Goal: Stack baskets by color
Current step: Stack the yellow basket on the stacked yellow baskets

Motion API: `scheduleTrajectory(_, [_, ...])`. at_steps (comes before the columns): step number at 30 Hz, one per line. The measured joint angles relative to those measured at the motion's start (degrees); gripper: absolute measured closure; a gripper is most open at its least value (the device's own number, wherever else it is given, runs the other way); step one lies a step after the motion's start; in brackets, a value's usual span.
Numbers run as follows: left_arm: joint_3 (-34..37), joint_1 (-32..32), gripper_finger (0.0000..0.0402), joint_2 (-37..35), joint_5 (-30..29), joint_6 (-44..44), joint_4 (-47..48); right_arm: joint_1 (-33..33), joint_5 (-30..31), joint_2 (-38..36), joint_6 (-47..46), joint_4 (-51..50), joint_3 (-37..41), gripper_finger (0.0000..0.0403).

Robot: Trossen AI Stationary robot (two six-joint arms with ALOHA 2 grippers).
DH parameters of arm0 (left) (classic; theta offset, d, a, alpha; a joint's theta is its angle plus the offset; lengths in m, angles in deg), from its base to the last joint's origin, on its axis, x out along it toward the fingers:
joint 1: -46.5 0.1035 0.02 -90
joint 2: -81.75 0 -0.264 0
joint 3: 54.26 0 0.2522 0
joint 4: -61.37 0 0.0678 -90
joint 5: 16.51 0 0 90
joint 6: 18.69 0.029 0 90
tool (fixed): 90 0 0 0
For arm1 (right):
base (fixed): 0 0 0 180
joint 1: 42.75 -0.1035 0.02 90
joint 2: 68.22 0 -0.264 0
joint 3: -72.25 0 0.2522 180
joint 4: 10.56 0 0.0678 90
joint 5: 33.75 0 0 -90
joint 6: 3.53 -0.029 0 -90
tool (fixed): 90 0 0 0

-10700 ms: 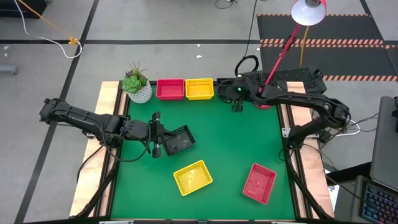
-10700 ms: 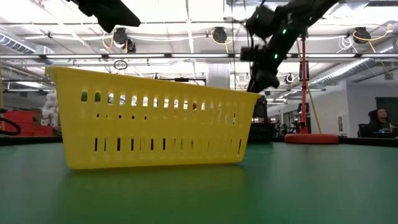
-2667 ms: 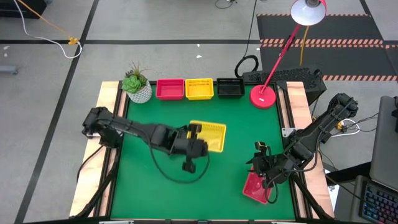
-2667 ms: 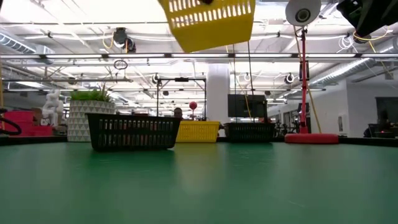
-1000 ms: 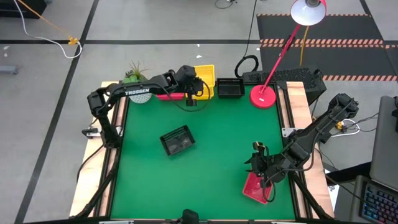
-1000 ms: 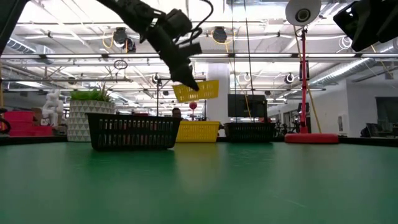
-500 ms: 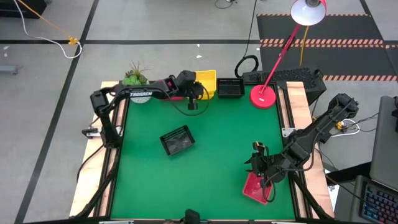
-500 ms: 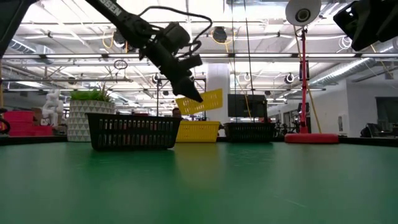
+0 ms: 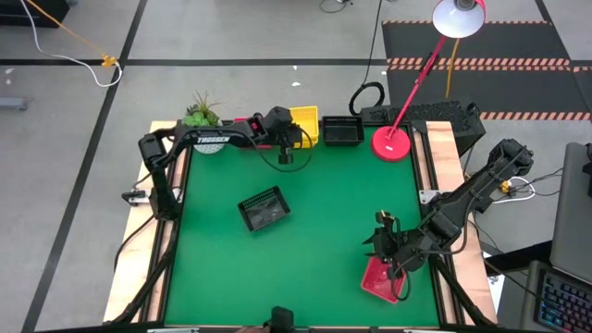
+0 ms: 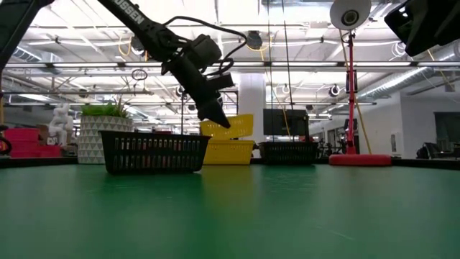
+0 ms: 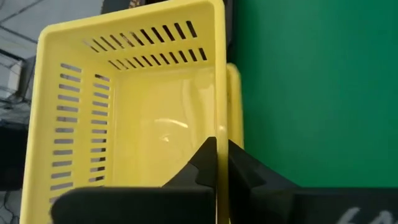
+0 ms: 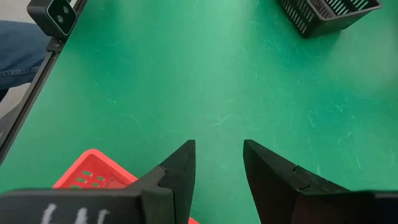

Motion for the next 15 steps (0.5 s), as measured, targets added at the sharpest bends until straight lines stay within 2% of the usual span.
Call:
scheduleTrajectory(3, [0.0, 0.5, 0.0392, 0.0, 0.1, -0.1, 0.3, 0.0, 0.0, 0.0, 0.2, 0.0, 0.0, 0.0275])
scheduleTrajectory(8, [0.0, 1.0, 0.0365, 0.0, 0.4, -1.1, 0.1, 0.0, 0.0, 0.0, 0.6, 0.6, 0.0, 0.0275])
scheduleTrajectory(15, [-0.1, 1.0, 0.0366, 1.4, 1.1, -1.0, -0.7, 0.0, 0.0, 0.0, 0.6, 1.0, 0.0, 0.0275])
